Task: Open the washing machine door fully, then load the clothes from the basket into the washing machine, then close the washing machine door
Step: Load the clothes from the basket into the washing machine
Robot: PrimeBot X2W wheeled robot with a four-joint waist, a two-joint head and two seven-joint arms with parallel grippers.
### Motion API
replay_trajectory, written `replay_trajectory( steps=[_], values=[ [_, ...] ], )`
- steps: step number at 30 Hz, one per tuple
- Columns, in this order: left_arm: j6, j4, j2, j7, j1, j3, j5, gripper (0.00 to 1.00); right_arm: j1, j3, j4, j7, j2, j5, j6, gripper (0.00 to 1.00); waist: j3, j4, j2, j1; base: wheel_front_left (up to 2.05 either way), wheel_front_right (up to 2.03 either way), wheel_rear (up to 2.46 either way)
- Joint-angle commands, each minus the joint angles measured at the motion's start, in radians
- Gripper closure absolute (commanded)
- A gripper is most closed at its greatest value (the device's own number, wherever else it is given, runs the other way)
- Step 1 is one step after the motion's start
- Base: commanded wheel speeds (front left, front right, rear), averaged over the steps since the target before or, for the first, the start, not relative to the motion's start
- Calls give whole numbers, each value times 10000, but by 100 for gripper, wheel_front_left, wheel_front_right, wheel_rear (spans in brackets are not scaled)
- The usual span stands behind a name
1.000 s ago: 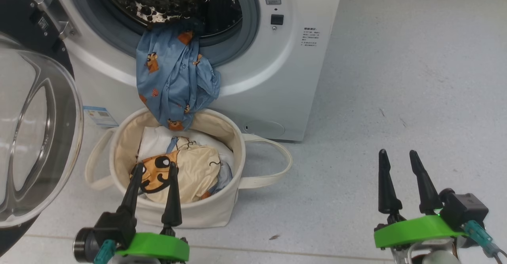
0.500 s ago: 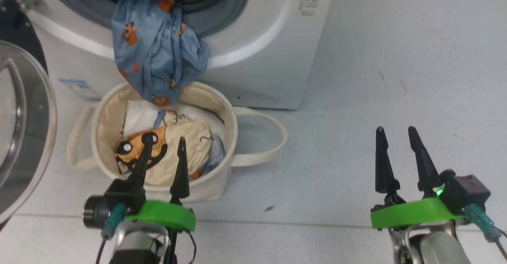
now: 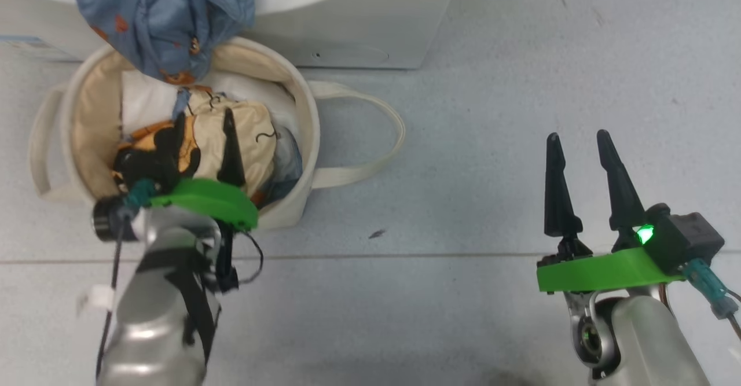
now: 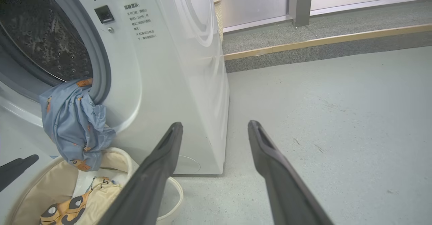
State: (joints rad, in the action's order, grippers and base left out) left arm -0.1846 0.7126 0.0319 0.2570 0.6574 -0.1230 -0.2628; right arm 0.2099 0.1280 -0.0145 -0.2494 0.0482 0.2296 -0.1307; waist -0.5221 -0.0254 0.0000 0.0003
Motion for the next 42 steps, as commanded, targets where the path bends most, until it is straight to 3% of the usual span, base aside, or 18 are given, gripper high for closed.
replay_trajectory(
  steps=[1, 7, 16, 32, 33, 34, 35, 42],
  values=[
    [-6, 153, 234, 47, 435, 418, -19, 0, 71, 198, 362, -124, 20, 6, 0, 0, -447, -161, 0, -3, 0, 0, 0],
    [-171, 1656, 596, 47, 2408, 1107, -3, 0, 378, 283, 423, -124, 20, -28, 0, 0, -1168, -371, 0, -3, 0, 0, 0],
    [-858, 4107, 1057, 47, 4769, 1705, -178, 0, 729, 327, 570, -124, 20, 44, 0, 0, -1934, -690, 0, -3, 0, 0, 0],
    [-538, 5184, 1200, 47, 6730, 1470, -119, 0, 947, 456, 771, -124, 20, -84, 0, 0, -2715, -859, 0, -3, 0, 0, 0],
    [-521, 5182, 1225, 47, 6798, 1468, -120, 18, 959, 477, 783, -124, 20, -99, 0, 0, -2751, -858, 0, -3, 0, 0, 0],
    [-509, 5130, 1252, 47, 6856, 1484, -131, 94, 969, 511, 790, -124, 20, -115, 0, 0, -2787, -859, 0, -3, 0, 0, 0],
    [-480, 5047, 1272, 47, 6891, 1511, -152, 100, 979, 530, 799, -124, 20, -130, 0, 0, -2817, -857, 0, -3, 0, 0, 0],
    [-368, 3889, 1382, 47, 6510, 1769, -124, 100, 986, 578, 807, -124, 20, -152, 0, 0, -2772, -726, 0, -3, 0, 0, 0]
  ],
)
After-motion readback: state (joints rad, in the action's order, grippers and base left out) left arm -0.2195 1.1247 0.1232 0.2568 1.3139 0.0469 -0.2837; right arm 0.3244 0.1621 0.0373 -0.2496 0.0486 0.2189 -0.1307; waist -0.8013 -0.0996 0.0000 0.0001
